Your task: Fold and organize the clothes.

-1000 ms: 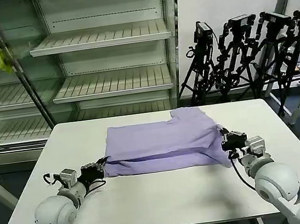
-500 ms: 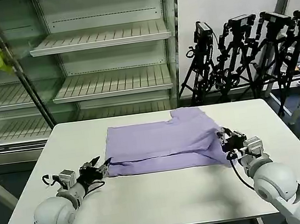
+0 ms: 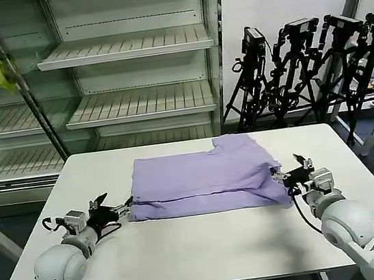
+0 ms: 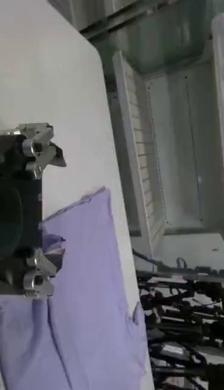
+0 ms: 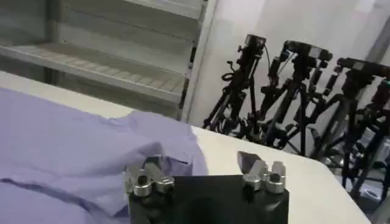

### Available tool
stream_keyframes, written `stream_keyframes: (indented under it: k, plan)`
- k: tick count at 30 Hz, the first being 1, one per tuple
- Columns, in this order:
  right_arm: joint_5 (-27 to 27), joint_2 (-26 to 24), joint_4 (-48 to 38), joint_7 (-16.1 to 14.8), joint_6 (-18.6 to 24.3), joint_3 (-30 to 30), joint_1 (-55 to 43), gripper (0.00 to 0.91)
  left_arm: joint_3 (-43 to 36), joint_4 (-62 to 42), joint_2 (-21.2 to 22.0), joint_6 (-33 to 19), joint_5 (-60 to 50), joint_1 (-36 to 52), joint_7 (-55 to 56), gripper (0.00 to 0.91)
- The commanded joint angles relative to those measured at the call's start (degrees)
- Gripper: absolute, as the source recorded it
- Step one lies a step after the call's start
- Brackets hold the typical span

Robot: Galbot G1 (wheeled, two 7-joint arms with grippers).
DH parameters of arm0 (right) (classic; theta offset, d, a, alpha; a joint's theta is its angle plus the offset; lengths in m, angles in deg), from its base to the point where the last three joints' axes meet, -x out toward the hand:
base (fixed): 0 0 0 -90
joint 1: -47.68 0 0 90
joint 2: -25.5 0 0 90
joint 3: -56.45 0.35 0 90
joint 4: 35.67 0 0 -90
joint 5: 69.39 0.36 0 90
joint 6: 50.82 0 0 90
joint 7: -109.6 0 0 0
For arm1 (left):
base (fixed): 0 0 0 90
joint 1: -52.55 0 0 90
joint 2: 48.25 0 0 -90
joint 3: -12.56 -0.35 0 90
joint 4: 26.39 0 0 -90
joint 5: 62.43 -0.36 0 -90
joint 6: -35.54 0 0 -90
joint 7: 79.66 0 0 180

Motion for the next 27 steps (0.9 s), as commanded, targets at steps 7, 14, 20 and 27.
stream_keyframes:
  k: [7,14,20,27]
  plan:
    - [-0.23,-0.24,-3.29,-0.02,-0.03,1.99,0.15,0.907,1.14,-0.88,0.14,-0.15,-0.38,-0.14,0.03,0.907]
    - [-0.26,-0.76,-2.48,0.05,-0.08,3.70,1.84,0.907,2.11,-0.41,0.22,-0.14,-0.55,-1.15,0.05,0.907]
    - [2.73,-2.08,3.51,0.86,-1.93,7.13,6.65,0.907,3.83,6.56,-0.37,1.85,3.57,-6.22,1.21,0.907]
    - [2.77,-4.18,11.29,0.99,-2.33,10.55,16.82,0.907,2.47,12.82,0.10,1.95,6.13,-11.42,1.80,0.907]
